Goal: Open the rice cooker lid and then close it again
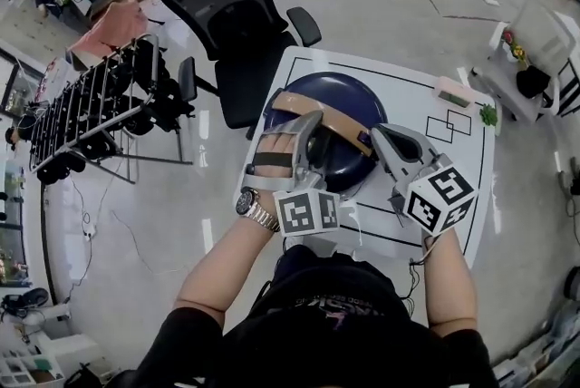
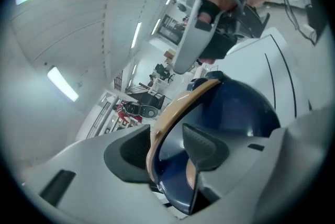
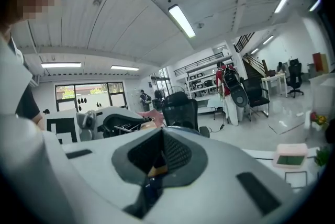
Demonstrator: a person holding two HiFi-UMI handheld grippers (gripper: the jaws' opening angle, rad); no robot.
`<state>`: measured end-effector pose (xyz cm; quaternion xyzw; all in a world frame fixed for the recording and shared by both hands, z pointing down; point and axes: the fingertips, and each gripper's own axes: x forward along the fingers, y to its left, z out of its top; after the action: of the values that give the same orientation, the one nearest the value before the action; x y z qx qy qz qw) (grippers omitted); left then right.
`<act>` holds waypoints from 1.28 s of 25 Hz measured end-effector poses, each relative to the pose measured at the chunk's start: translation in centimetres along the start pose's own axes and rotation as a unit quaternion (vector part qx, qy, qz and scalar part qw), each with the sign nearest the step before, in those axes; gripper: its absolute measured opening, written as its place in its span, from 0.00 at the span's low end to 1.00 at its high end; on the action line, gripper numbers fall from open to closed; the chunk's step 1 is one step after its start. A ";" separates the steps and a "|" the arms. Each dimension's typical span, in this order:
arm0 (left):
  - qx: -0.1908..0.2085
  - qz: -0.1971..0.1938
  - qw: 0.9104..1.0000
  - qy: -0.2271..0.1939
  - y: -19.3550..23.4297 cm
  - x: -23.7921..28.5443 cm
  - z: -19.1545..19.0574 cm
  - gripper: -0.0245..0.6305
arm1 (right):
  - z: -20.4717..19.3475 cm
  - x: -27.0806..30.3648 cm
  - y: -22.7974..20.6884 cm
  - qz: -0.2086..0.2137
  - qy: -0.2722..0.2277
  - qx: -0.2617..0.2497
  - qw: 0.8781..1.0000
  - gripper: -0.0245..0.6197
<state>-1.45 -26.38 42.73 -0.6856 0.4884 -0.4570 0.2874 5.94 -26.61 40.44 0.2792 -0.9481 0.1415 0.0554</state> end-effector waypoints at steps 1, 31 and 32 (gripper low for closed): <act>-0.030 0.001 1.000 0.001 0.3 -0.6 -0.5 0.34 | 0.4 0.0 -0.1 0.001 -0.007 0.001 1.000 0.04; -0.467 -0.120 0.864 -0.142 -1.6 -22.7 -7.4 0.04 | -3.0 -5.7 18.4 -0.069 -0.029 -0.030 0.997 0.04; -0.466 -0.125 0.864 -0.145 -2.2 -23.4 -7.2 0.04 | -3.3 -6.4 19.0 -0.074 -0.029 -0.030 0.996 0.04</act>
<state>-9.59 -3.38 39.45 -0.8533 0.5079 -0.1034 -0.0575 1.03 -7.02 37.92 0.3503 -0.9300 0.1006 0.0469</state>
